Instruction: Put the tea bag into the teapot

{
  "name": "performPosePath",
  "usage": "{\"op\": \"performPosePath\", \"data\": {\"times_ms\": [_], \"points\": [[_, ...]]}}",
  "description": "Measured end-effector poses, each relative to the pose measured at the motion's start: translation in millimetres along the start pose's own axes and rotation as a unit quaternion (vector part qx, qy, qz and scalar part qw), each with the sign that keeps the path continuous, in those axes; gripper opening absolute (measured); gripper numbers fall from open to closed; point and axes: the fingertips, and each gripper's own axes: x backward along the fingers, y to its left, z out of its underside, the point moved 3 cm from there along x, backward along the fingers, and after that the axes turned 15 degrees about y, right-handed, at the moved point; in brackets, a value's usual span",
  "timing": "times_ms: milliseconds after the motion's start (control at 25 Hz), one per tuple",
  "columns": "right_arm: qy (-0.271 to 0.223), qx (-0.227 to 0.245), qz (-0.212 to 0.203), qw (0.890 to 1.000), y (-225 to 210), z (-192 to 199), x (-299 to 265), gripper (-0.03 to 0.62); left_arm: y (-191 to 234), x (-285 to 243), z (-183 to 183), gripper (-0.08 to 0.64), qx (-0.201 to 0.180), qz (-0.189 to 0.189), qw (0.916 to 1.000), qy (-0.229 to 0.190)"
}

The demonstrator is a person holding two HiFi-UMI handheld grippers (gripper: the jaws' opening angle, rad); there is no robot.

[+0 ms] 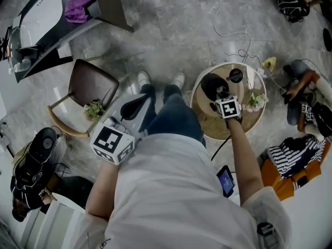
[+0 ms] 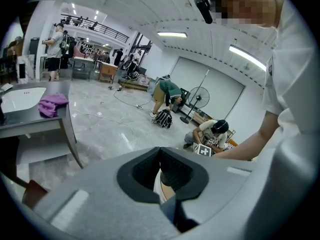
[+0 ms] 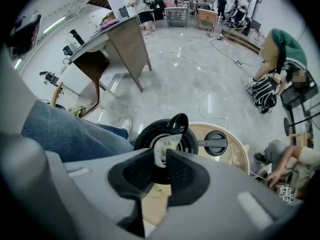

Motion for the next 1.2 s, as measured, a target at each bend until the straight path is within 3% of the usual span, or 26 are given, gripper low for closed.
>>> {"op": "performPosePath", "data": {"times_ms": [560, 1040, 1200], "points": [[-0.020, -0.005, 0.021, 1.000, -2.7, -6.7, 9.9, 0.044, 2.8, -1.1, 5.1, 0.008, 0.003, 0.001, 1.0000, 0.004], [0.026, 0.008, 0.022, 0.999, -8.0, -5.9, -32.1, 0.025, -0.5, 1.2, 13.1, 0.008, 0.013, -0.010, 0.9998, 0.007], [0.038, 0.035, 0.044, 0.998, -5.0, -11.6, -36.1, 0.022, 2.4, 2.4, 14.4, 0.008, 0.017, -0.012, 0.9998, 0.009]]}}
